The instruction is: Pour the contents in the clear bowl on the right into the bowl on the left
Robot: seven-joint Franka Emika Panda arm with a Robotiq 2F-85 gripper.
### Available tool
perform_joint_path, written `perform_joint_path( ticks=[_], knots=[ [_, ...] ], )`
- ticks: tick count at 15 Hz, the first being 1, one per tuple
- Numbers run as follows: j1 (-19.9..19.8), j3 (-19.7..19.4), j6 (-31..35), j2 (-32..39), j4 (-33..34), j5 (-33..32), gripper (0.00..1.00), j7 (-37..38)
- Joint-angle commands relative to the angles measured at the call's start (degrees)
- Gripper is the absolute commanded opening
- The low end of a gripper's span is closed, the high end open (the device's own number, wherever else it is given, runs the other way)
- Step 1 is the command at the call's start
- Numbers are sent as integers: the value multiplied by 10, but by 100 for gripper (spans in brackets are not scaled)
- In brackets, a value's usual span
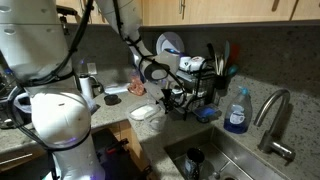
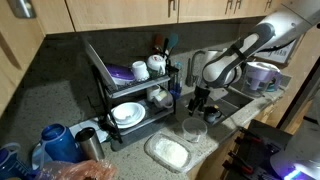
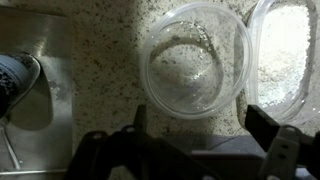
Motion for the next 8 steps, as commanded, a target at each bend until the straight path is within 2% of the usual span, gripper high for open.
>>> perform_joint_path(
  ticks=[1,8],
  knots=[
    [20,-9,-8,-62,-34,-19,100,-3],
    [36,-8,-26,-104,-50,-102,100,18]
  ],
)
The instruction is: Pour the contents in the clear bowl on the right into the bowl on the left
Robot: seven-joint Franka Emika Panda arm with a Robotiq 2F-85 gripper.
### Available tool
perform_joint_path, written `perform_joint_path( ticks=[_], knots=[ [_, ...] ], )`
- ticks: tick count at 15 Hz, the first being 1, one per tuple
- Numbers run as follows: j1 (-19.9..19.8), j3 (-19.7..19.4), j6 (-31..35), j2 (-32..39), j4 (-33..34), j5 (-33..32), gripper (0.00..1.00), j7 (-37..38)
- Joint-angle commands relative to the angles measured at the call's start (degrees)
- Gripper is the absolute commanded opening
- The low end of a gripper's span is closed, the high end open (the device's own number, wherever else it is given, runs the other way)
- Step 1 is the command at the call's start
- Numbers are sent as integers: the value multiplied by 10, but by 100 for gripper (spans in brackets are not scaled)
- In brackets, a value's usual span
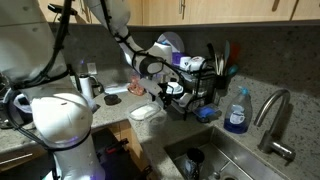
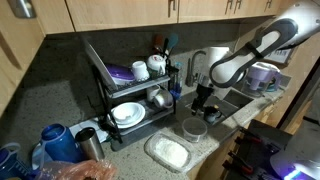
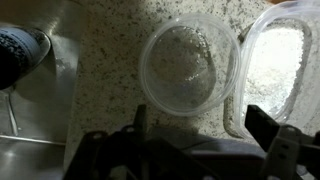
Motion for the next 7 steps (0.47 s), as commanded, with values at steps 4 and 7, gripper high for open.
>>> perform_joint_path(
  ticks=[4,7],
  knots=[
    [19,-13,-6,-18,-7,-30,100,5],
    [22,-13,-8,-24,-10,-35,100,5]
  ],
)
